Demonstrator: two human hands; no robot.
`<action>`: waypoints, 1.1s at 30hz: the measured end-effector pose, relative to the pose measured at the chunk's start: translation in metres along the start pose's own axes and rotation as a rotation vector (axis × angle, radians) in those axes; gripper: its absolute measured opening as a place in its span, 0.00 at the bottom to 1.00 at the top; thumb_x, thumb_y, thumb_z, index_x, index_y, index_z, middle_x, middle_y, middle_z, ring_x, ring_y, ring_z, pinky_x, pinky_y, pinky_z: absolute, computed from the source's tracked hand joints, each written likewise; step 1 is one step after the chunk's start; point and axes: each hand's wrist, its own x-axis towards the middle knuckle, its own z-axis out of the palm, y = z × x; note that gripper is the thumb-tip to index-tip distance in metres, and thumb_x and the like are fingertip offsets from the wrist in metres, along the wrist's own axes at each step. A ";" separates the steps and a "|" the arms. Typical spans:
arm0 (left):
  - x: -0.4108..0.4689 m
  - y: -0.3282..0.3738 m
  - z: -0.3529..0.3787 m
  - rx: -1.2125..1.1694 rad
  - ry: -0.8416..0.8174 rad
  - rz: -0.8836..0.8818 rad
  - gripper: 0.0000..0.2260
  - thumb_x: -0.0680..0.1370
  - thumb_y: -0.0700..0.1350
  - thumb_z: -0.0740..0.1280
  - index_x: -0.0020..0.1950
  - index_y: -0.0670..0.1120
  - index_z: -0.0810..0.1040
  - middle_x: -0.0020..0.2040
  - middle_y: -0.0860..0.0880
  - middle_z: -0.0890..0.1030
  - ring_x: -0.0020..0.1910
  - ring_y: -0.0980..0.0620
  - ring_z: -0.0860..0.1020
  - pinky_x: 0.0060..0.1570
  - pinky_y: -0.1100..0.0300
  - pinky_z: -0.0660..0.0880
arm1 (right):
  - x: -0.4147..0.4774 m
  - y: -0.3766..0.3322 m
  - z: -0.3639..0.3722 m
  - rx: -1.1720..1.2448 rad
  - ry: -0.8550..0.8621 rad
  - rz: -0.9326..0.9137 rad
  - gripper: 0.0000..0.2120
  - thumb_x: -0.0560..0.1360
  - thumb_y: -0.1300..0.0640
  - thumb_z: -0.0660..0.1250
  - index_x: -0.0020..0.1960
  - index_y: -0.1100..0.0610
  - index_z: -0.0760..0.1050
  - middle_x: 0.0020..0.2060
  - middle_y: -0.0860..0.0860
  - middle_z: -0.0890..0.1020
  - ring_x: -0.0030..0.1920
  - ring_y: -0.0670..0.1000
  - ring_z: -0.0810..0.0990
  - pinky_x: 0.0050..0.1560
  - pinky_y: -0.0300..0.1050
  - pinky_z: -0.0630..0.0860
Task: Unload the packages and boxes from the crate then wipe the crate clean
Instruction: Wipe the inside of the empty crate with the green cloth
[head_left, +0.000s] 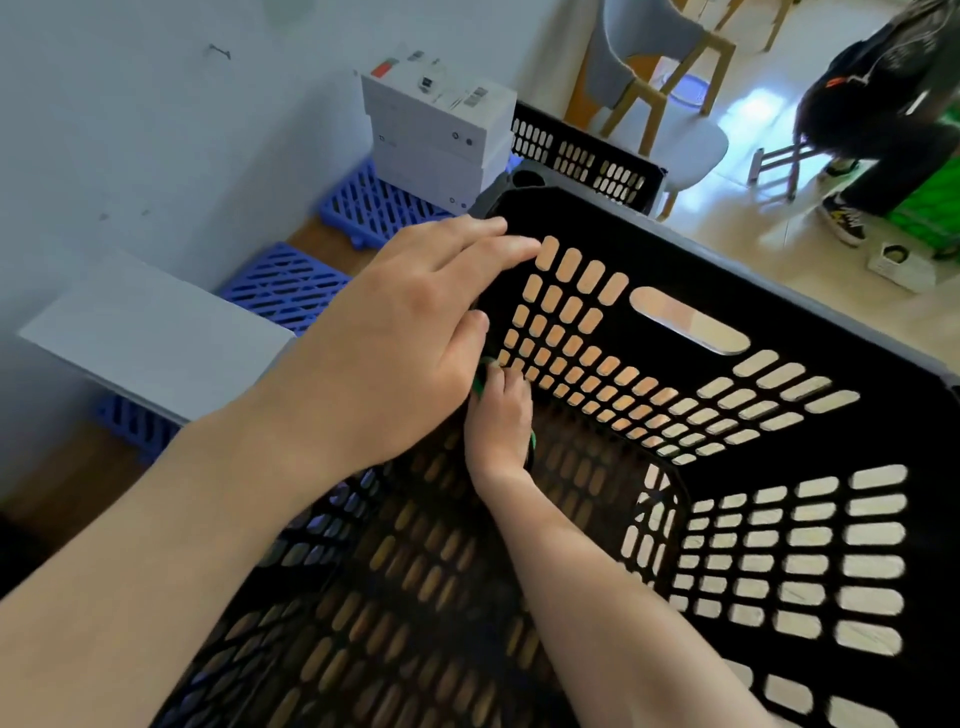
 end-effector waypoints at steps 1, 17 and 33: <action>-0.001 0.000 0.000 0.004 -0.008 0.005 0.24 0.76 0.42 0.58 0.74 0.50 0.69 0.73 0.51 0.69 0.73 0.54 0.63 0.70 0.71 0.51 | -0.007 0.001 -0.001 -0.014 -0.023 -0.021 0.18 0.76 0.64 0.65 0.66 0.62 0.72 0.55 0.57 0.77 0.55 0.57 0.75 0.60 0.49 0.73; -0.003 0.001 -0.002 -0.012 -0.024 0.017 0.25 0.76 0.42 0.57 0.73 0.50 0.69 0.73 0.49 0.70 0.74 0.51 0.63 0.73 0.61 0.54 | -0.055 0.023 -0.054 0.048 0.070 -0.064 0.21 0.72 0.65 0.69 0.64 0.59 0.73 0.55 0.56 0.77 0.55 0.55 0.75 0.58 0.50 0.75; -0.002 -0.004 0.002 0.000 -0.015 0.041 0.23 0.78 0.39 0.60 0.74 0.49 0.68 0.73 0.48 0.70 0.74 0.49 0.63 0.71 0.62 0.53 | -0.188 0.037 -0.037 -0.068 -0.139 -0.371 0.19 0.71 0.60 0.61 0.61 0.56 0.76 0.54 0.51 0.79 0.51 0.53 0.77 0.52 0.49 0.78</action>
